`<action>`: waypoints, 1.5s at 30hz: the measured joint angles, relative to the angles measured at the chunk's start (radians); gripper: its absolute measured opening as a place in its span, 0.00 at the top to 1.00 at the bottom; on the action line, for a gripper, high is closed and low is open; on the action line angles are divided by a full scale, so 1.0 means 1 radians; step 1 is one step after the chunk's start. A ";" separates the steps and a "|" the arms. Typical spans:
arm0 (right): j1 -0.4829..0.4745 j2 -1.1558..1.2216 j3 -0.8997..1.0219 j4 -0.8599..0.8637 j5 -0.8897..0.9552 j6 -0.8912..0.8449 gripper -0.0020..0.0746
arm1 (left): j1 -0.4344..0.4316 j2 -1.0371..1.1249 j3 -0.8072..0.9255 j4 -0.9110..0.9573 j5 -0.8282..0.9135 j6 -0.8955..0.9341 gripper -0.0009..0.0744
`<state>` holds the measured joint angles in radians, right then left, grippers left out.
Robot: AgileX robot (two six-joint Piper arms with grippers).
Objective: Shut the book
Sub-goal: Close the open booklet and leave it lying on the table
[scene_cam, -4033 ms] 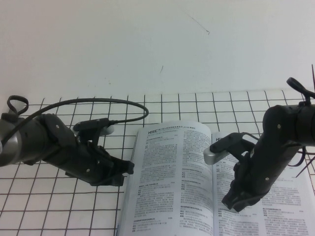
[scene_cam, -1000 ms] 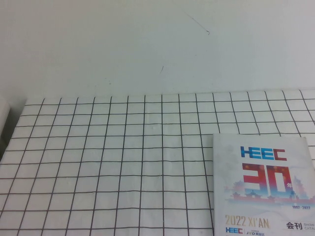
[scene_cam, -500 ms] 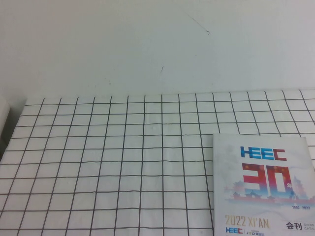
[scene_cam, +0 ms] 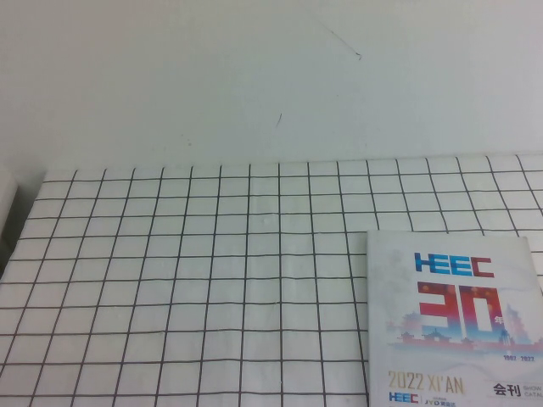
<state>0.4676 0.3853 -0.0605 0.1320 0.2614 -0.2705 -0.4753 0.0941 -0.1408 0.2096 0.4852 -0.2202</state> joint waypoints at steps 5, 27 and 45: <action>0.000 0.000 0.033 0.000 0.005 0.000 0.98 | 0.150 -0.002 0.093 0.014 -0.199 -0.012 0.99; 0.000 0.000 0.042 0.000 0.007 0.000 0.98 | 0.361 -0.091 0.159 -0.140 -0.165 0.152 0.99; -0.098 -0.152 0.058 0.010 0.042 0.000 0.98 | 0.361 -0.091 0.159 -0.146 -0.159 0.152 0.99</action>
<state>0.3693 0.2329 -0.0028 0.1418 0.3031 -0.2705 -0.1139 0.0029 0.0180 0.0632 0.3262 -0.0683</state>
